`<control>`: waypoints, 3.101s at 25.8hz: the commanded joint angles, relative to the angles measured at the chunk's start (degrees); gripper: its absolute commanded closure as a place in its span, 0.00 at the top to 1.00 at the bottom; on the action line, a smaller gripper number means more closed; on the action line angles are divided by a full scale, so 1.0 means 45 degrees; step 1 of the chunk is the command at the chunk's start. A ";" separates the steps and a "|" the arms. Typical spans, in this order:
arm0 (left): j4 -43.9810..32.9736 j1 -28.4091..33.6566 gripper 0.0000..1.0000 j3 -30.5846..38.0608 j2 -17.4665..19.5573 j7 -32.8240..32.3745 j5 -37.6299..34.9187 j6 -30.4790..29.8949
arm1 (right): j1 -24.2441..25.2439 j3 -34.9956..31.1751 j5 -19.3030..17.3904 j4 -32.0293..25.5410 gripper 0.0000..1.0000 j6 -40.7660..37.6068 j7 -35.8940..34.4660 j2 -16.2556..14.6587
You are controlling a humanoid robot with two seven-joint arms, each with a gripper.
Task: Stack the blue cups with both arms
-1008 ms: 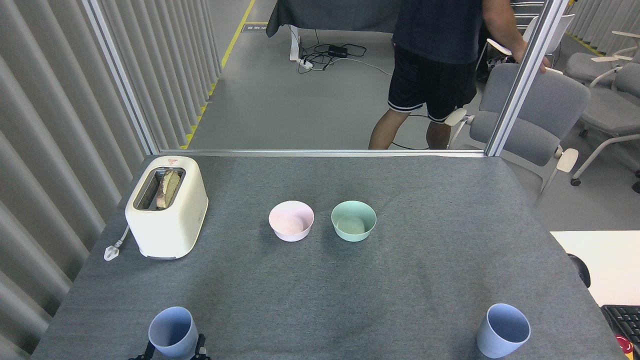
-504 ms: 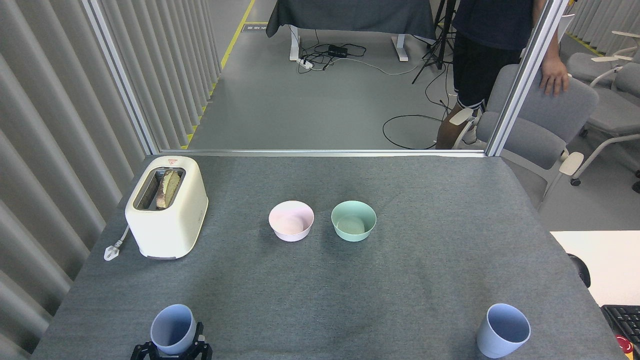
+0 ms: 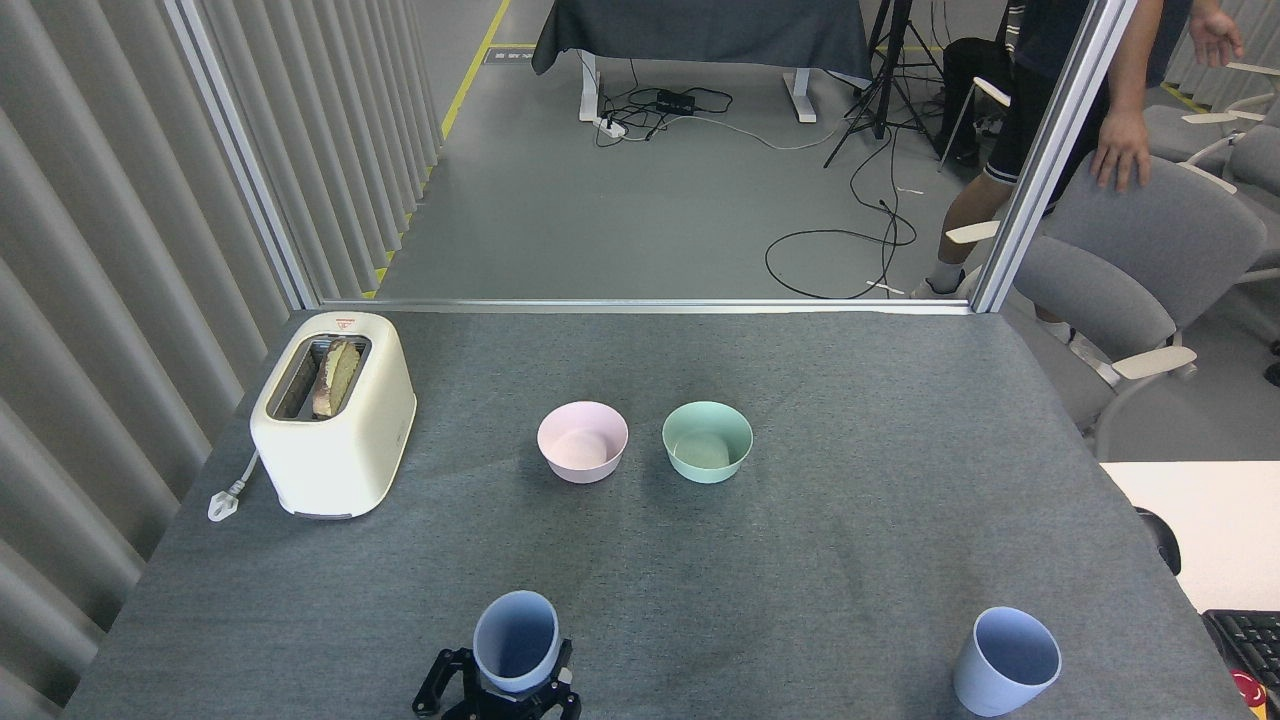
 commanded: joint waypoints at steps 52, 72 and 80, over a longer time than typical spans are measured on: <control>-0.3268 0.3764 1.00 0.0103 0.0243 0.0195 0.1177 -0.0166 | 0.0225 -0.0698 -0.0038 0.0800 1.00 0.0039 0.0034 -0.0020; -0.3112 0.4428 1.00 0.2974 0.0673 0.0214 0.1626 0.0010 | -0.2548 -0.1792 0.0001 0.2734 1.00 0.0020 0.1264 -0.0235; -0.3112 0.4428 1.00 0.2974 0.0653 0.0214 0.1665 -0.0009 | -0.2451 -0.1968 -0.0136 0.2715 1.00 0.0098 0.1147 -0.0254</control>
